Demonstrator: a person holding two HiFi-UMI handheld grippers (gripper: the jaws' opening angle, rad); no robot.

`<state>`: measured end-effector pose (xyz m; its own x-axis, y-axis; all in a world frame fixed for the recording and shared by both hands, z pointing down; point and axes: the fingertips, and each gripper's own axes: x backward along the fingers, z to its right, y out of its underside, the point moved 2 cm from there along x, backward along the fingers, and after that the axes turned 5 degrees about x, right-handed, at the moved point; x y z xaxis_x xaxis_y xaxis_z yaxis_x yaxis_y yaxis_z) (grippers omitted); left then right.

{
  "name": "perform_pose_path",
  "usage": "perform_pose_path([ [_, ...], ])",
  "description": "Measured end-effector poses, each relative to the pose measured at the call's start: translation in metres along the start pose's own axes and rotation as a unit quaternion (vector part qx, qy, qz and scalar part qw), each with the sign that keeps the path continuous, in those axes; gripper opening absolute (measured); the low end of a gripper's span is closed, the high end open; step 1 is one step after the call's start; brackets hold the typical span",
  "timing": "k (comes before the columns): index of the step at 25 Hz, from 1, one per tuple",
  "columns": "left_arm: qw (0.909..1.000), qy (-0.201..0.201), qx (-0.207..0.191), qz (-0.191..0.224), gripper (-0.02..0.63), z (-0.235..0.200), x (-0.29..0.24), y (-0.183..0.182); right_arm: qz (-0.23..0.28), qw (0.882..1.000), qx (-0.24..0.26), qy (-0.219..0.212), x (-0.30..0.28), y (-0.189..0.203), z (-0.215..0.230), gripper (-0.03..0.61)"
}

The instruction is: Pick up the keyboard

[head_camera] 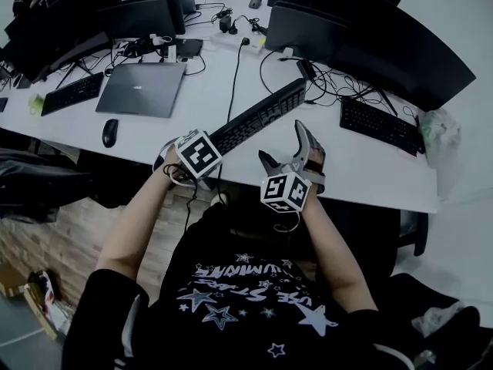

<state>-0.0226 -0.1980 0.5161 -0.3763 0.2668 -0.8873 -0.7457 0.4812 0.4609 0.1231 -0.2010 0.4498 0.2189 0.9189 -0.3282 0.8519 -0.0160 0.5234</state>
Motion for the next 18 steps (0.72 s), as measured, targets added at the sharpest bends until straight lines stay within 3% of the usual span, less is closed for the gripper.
perform_pose_path([
  [6, 0.9937, -0.038, 0.067, 0.081, 0.086, 0.042, 0.038, 0.006, 0.049, 0.993, -0.105, 0.011, 0.051, -0.011, 0.019, 0.546],
  [12, 0.9780, -0.022, 0.148, 0.146, 0.086, 0.094, 0.068, 0.022, 0.073, 0.983, -0.171, 0.010, 0.086, -0.007, 0.014, 0.294],
  [18, 0.9617, -0.019, 0.200, 0.186, 0.086, 0.113, 0.080, 0.043, 0.065, 0.979, -0.196, 0.004, 0.097, 0.002, 0.002, 0.078],
])
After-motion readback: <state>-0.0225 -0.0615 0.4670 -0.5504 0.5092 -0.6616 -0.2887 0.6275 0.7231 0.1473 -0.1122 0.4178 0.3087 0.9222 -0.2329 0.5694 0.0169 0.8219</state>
